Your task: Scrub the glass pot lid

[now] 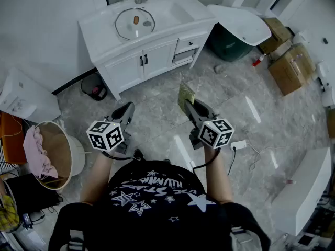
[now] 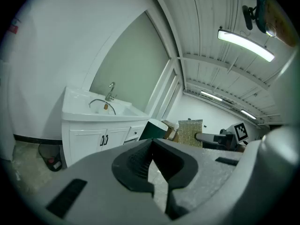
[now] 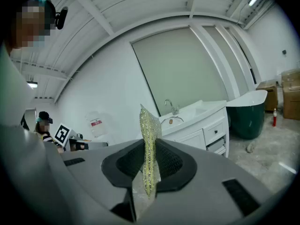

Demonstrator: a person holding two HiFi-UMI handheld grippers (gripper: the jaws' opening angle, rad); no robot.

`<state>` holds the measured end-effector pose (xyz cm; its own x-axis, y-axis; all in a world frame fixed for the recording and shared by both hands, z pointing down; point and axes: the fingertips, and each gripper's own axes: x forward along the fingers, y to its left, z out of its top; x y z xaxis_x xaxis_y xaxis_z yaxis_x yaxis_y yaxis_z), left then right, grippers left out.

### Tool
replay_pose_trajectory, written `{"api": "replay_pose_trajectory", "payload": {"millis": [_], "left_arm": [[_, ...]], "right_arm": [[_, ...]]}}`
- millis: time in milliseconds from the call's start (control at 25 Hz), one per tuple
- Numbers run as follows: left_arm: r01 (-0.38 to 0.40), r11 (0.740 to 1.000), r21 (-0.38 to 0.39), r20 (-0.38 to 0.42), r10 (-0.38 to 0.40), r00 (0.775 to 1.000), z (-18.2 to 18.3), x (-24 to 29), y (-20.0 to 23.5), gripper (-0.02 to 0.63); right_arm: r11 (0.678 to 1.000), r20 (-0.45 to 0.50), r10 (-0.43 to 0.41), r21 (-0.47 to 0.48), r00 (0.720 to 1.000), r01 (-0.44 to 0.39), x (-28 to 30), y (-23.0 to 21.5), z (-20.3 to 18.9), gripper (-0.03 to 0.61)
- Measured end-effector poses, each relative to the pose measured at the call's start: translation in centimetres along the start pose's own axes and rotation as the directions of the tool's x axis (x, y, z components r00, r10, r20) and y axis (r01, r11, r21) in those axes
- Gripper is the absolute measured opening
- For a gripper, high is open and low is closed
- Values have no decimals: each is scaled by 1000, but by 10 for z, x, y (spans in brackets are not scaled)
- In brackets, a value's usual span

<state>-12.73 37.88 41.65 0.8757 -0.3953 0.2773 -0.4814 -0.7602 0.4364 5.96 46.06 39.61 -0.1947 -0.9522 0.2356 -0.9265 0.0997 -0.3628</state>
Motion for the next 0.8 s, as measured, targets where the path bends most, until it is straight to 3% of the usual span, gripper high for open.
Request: {"api": "replay_pose_trajectory", "payload": {"millis": [520,800], "left_arm": [[63,998,-18,-50,-64,997,-3,13,16,8],[66,997,-27,-66,-68,996,0,7,43,8]], "right_arm": [[1000,3,-30,-1,1000,30,22,11,-4,66],[995,10,-89,45,996,89,48,7,-4,66]]}}
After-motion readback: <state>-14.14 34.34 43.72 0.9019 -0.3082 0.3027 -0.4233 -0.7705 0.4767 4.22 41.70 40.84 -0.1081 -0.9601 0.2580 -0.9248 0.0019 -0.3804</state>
